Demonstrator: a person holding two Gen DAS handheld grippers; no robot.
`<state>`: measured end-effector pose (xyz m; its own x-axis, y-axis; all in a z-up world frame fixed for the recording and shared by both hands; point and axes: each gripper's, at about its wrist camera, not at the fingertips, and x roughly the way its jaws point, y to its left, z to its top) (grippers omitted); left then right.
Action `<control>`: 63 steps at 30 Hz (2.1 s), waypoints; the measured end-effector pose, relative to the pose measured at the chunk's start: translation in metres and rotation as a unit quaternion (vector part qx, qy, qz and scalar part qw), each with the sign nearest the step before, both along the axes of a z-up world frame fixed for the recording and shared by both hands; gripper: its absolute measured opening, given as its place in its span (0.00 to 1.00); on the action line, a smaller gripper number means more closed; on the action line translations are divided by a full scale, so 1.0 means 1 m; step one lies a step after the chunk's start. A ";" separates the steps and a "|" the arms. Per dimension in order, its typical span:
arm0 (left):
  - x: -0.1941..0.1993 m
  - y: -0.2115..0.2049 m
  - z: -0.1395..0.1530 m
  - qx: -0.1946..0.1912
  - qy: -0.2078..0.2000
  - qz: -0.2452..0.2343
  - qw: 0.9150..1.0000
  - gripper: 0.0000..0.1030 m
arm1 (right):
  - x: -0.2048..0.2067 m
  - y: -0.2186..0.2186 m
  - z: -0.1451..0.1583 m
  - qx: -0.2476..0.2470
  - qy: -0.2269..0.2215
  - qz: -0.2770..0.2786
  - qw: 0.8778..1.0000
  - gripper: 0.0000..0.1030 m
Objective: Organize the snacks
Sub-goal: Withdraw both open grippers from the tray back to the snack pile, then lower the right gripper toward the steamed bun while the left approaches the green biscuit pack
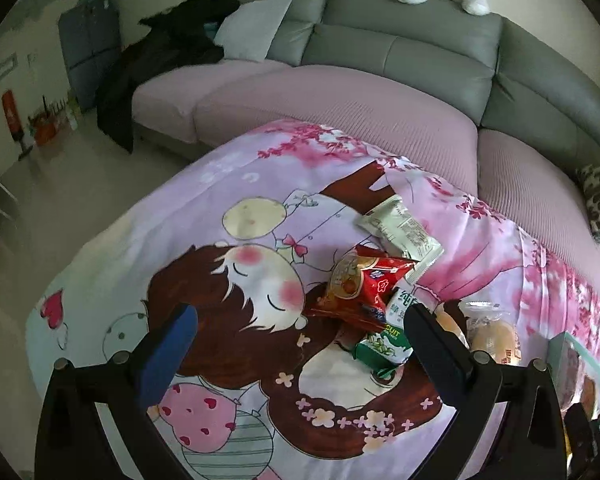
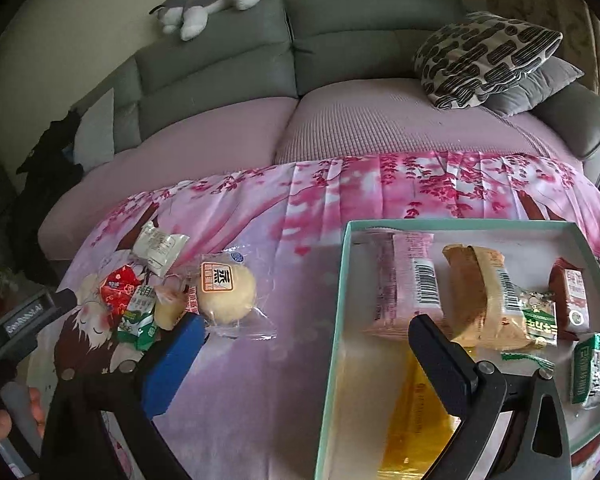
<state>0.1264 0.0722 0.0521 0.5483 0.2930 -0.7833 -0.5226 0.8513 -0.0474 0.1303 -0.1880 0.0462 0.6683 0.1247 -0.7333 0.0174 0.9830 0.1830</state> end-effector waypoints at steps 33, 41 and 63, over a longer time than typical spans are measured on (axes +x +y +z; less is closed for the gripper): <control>0.028 0.028 -0.063 -0.201 -0.034 -0.047 0.978 1.00 | 0.038 0.046 -0.031 0.030 0.023 0.051 0.998 1.00; 0.037 0.018 -0.068 -0.186 -0.013 -0.077 0.979 1.00 | 0.052 0.051 -0.041 0.033 0.029 0.060 0.997 0.91; 0.048 -0.005 -0.077 -0.125 0.033 -0.082 0.988 0.98 | 0.059 0.055 -0.057 0.048 0.039 0.074 0.995 0.76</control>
<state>0.1741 0.0675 -0.0249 0.5175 -0.0021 -0.8557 -0.3882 0.8906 -0.2370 0.1896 -0.1328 -0.0108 0.5793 0.2906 -0.7616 -0.1092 0.9535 0.2808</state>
